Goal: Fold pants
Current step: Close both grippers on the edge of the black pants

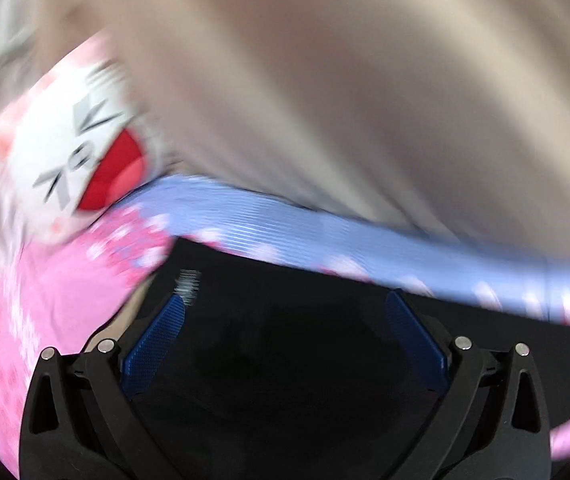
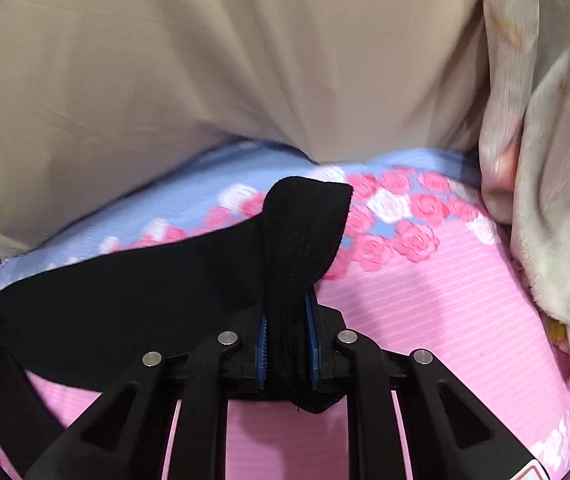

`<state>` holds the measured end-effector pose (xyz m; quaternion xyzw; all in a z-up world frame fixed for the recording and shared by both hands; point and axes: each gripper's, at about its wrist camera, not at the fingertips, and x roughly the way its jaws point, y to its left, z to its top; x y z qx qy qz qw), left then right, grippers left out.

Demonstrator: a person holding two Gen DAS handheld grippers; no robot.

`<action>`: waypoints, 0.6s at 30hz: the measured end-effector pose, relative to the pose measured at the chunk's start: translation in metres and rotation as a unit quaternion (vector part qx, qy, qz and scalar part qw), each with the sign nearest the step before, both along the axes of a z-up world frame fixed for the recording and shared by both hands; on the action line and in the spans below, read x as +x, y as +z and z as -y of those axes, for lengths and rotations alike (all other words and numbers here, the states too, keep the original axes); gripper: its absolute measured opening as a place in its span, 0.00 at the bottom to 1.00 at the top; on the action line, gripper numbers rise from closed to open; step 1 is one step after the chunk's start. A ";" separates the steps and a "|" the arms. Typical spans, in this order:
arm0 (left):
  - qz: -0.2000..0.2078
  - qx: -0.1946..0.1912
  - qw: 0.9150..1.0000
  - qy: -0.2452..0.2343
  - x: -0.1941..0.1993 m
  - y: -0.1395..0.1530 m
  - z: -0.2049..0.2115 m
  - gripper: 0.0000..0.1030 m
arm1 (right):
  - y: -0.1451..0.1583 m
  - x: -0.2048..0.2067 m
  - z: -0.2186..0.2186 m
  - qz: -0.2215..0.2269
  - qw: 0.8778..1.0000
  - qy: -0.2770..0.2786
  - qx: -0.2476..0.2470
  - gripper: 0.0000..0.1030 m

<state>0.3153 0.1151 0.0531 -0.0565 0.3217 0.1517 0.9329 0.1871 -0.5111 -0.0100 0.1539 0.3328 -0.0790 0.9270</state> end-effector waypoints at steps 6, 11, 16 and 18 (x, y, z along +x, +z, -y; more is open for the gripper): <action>-0.005 -0.086 0.988 0.128 0.017 -0.021 -0.115 0.91 | 0.026 -0.014 -0.029 0.016 1.000 0.002 -0.020 0.14; -0.027 -0.056 0.991 0.118 0.045 -0.032 -0.133 0.91 | 0.030 -0.006 -0.048 0.002 0.999 0.001 -0.038 0.14; -0.067 -0.074 0.987 0.130 0.083 -0.058 -0.157 0.91 | 0.027 0.000 -0.056 -0.006 0.999 -0.002 -0.042 0.15; -0.083 -0.080 0.984 0.139 0.093 -0.069 -0.163 0.89 | 0.027 0.000 -0.058 -0.009 0.999 -0.005 -0.048 0.15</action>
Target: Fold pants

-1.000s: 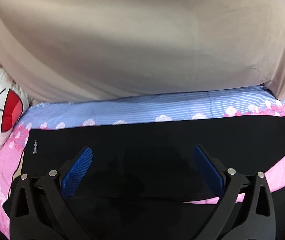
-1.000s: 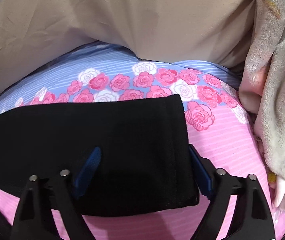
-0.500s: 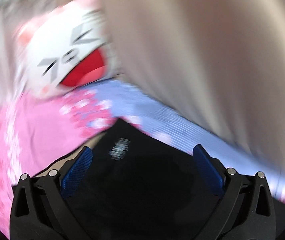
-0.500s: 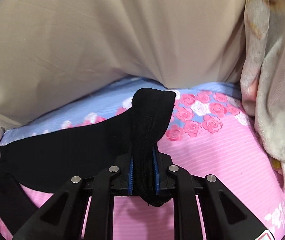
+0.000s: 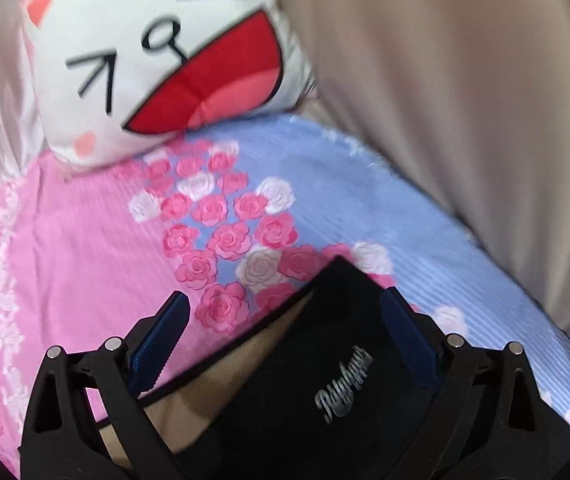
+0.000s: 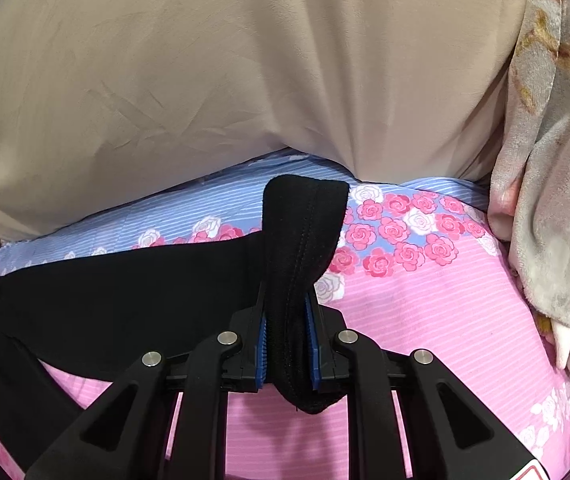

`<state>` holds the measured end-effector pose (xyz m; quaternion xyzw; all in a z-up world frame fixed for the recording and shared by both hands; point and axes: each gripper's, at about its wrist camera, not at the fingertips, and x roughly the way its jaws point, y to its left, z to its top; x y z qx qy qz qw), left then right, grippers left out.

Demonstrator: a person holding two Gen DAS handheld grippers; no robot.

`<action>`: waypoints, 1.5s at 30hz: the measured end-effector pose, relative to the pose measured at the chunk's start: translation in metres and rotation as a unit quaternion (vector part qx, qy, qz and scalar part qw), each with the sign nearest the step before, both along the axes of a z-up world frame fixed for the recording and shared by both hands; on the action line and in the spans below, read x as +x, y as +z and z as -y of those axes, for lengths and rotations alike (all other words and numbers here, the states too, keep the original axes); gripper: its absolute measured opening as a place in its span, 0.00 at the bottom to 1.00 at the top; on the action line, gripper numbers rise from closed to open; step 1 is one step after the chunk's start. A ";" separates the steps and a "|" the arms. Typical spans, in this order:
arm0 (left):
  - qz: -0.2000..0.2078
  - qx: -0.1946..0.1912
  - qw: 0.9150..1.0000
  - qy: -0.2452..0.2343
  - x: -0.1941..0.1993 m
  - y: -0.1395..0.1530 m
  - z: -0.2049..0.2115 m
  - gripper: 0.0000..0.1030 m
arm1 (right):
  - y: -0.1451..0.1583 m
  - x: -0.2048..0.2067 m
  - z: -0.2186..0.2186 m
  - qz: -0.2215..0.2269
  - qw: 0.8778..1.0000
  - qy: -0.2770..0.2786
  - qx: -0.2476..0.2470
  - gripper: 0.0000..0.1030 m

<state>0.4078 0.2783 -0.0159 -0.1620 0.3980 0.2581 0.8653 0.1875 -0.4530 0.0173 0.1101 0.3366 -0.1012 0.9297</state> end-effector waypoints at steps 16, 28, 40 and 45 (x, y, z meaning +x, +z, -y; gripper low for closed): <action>0.017 -0.020 0.992 -0.122 -0.033 0.015 0.019 0.00 | 0.015 -0.018 -0.015 0.010 1.000 -0.007 -0.015 0.15; -0.025 -0.053 0.998 -0.033 -0.029 -0.008 -0.007 0.04 | 0.025 -0.045 -0.022 0.016 1.000 0.012 -0.015 0.15; -0.021 -0.042 0.997 -0.060 0.009 -0.026 -0.010 0.18 | 0.003 -0.011 -0.033 0.004 0.999 0.025 -0.024 0.16; -0.030 -0.019 0.995 -0.098 0.014 -0.021 0.004 0.00 | -0.002 -0.012 -0.034 0.006 1.000 0.019 -0.018 0.16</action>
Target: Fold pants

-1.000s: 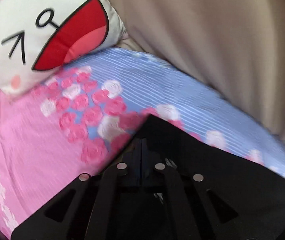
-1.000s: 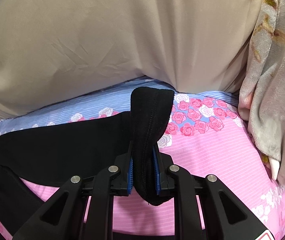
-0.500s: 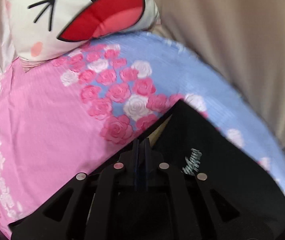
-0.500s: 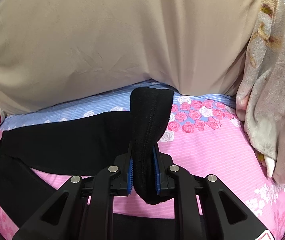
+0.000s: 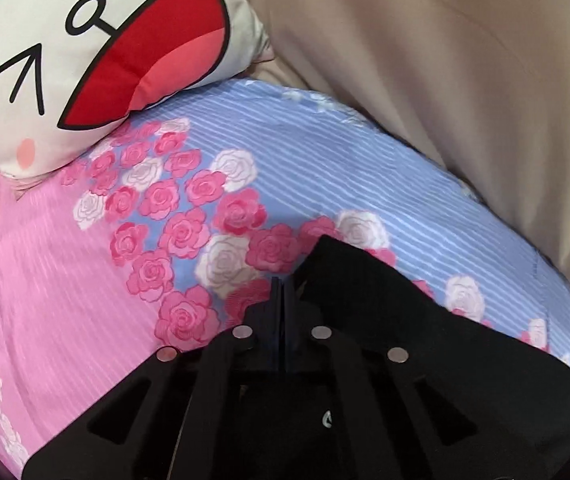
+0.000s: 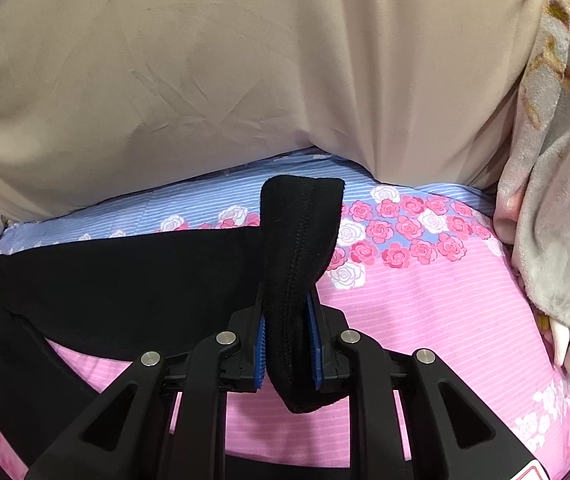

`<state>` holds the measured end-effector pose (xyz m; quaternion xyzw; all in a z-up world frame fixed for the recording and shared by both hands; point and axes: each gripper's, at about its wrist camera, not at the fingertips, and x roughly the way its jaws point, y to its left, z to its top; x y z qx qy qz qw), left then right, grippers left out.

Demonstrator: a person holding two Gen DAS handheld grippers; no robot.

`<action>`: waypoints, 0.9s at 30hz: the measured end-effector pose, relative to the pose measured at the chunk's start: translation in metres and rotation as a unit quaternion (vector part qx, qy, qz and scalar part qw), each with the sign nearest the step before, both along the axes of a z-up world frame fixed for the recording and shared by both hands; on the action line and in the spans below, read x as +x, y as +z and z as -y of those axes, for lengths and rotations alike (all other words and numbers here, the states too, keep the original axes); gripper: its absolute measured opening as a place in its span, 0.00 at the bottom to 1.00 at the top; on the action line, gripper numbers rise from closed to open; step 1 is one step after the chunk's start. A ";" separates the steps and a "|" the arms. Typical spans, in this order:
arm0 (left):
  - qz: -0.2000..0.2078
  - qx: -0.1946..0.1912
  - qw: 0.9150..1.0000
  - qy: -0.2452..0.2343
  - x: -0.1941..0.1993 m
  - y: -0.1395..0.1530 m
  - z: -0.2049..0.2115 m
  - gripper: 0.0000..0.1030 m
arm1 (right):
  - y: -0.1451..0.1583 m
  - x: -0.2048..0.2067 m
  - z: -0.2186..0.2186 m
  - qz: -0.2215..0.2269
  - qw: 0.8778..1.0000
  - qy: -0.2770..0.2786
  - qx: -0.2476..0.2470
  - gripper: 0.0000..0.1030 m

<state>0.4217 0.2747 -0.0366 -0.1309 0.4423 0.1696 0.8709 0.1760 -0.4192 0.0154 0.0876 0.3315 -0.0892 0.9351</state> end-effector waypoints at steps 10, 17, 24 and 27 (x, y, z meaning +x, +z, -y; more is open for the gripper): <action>0.122 -0.021 0.988 -0.095 -0.106 0.100 0.016 0.00 | 0.019 -0.032 -0.002 0.022 1.000 0.003 0.008 0.16; 0.127 -0.045 0.981 -0.137 -0.215 0.126 0.022 0.00 | 0.043 -0.089 -0.013 0.041 0.999 0.020 -0.006 0.16; 0.070 -0.014 0.985 -0.154 -0.311 0.092 0.025 0.00 | 0.017 -0.156 -0.033 -0.001 0.997 0.045 -0.056 0.16; 0.029 -0.005 0.990 -0.137 -0.332 0.055 0.023 0.00 | -0.014 -0.180 -0.038 -0.034 0.996 0.046 -0.063 0.16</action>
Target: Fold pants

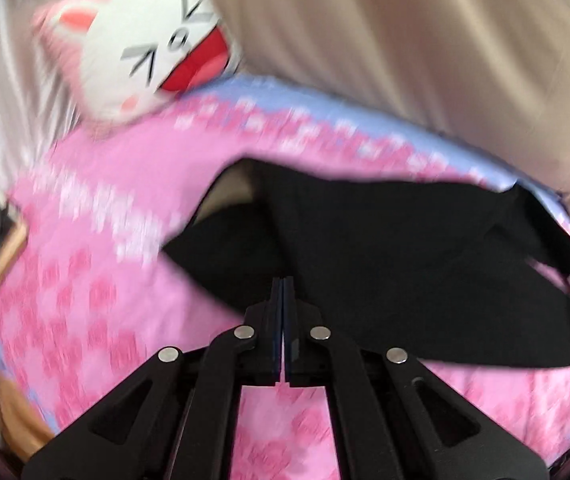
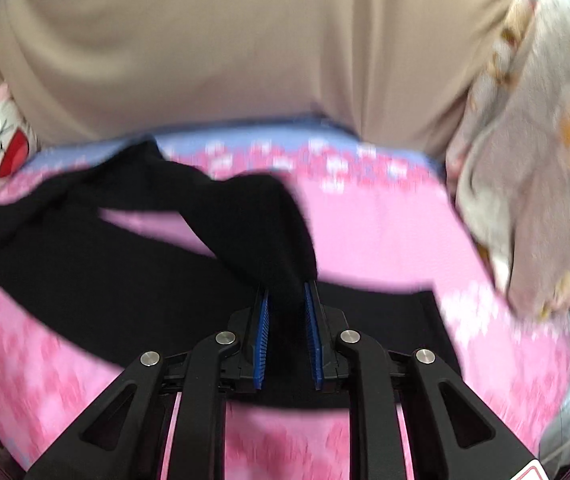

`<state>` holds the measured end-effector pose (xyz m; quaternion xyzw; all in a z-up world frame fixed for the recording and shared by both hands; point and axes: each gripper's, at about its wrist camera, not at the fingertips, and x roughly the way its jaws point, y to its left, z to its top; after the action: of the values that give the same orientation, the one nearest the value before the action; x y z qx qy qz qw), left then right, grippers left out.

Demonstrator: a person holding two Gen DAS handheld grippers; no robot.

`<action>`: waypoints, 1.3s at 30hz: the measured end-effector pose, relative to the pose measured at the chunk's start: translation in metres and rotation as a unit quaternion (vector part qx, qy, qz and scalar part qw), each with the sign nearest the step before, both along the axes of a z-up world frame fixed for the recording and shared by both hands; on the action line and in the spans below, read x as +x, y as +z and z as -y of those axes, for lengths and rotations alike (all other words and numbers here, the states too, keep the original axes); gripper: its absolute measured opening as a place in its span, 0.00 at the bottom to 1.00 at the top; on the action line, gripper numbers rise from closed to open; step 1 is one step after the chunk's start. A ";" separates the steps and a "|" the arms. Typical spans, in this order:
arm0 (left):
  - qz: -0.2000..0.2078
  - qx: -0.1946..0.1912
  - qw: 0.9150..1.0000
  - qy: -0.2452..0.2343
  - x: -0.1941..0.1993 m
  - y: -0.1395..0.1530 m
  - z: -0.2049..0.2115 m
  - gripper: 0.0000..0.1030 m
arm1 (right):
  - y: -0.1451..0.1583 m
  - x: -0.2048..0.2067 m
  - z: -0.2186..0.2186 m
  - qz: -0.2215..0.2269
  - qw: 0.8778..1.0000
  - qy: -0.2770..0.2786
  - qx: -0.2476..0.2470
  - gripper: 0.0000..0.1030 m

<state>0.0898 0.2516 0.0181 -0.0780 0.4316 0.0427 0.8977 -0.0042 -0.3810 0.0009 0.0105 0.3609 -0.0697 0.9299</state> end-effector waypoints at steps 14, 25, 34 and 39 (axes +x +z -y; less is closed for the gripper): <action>-0.020 -0.061 0.996 0.069 0.050 -0.032 0.033 0.65 | 0.000 -0.051 0.003 0.054 0.996 -0.037 0.068 0.52; -0.025 -0.100 0.994 0.023 0.045 -0.045 0.016 0.07 | -0.006 -0.048 0.004 0.053 0.993 -0.046 0.097 0.52; -0.031 -0.024 0.999 0.024 -0.026 -0.021 -0.024 0.07 | -0.032 -0.044 -0.004 0.013 0.989 -0.001 0.144 0.52; -0.046 0.004 0.997 0.065 -0.025 -0.041 -0.040 0.08 | -0.061 -0.012 -0.031 -0.040 0.988 0.033 0.145 0.56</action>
<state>0.0647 0.2919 -0.0227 -0.0998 0.4666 0.1063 0.8724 -0.0163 -0.3504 -0.0602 0.1303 0.4042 0.0141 0.9053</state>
